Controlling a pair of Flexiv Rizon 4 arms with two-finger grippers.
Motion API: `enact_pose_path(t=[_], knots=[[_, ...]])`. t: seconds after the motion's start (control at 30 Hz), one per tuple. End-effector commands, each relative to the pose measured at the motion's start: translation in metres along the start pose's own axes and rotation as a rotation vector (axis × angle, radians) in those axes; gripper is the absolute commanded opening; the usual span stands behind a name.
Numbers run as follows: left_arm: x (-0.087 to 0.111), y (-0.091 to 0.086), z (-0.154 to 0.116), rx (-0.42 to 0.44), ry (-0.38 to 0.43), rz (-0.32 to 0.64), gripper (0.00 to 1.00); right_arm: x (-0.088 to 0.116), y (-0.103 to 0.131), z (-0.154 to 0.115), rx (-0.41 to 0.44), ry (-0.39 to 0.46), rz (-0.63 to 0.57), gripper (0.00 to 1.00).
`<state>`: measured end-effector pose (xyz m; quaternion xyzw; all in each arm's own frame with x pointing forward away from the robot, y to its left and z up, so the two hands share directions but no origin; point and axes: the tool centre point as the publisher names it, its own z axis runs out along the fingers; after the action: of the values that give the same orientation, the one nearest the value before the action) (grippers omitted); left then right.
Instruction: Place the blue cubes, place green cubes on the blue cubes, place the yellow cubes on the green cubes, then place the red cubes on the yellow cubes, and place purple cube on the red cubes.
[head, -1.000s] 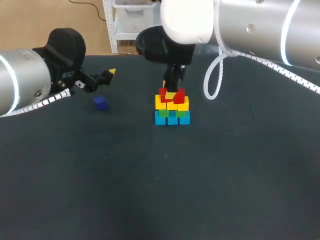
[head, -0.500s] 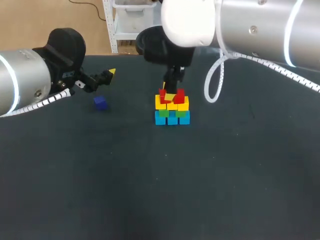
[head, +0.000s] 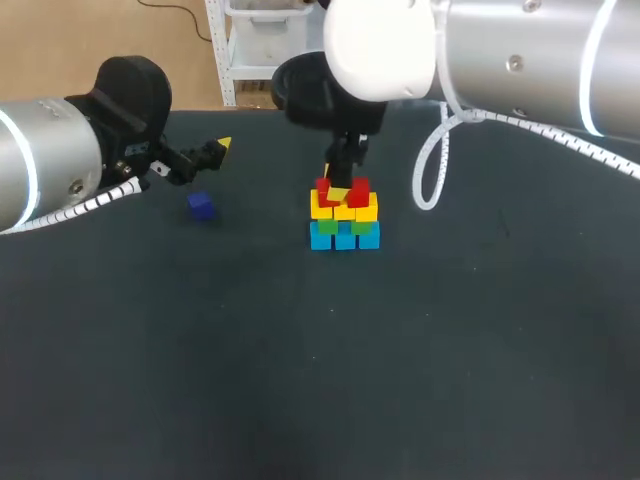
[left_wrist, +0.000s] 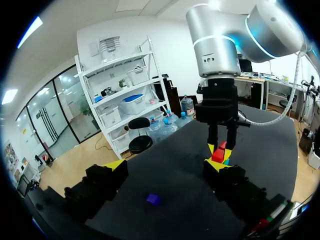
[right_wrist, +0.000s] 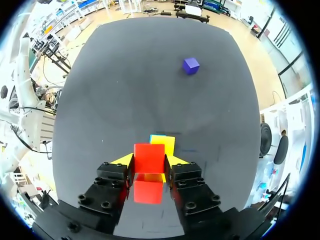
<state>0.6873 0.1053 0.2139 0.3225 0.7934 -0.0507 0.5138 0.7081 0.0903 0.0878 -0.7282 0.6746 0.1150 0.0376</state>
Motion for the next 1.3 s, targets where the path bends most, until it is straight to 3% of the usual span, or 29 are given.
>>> enact_pose_path(t=[0.03,0.87,1.3], knots=[[0.0004,-0.0012,0.0016,-0.006,-0.003,-0.001,1.00,0.0030,0.0046,-0.0021,0.012,-0.002,0.005,0.17],[0.0004,-0.0012,0.0016,-0.006,-0.003,-0.001,1.00,0.0059,0.0012,-0.0011,0.013,-0.001,0.004,0.17],[0.0004,-0.0012,0.0016,-0.006,-0.003,-0.001,1.00,0.0061,0.0012,-0.0001,0.009,0.001,0.002,0.36]])
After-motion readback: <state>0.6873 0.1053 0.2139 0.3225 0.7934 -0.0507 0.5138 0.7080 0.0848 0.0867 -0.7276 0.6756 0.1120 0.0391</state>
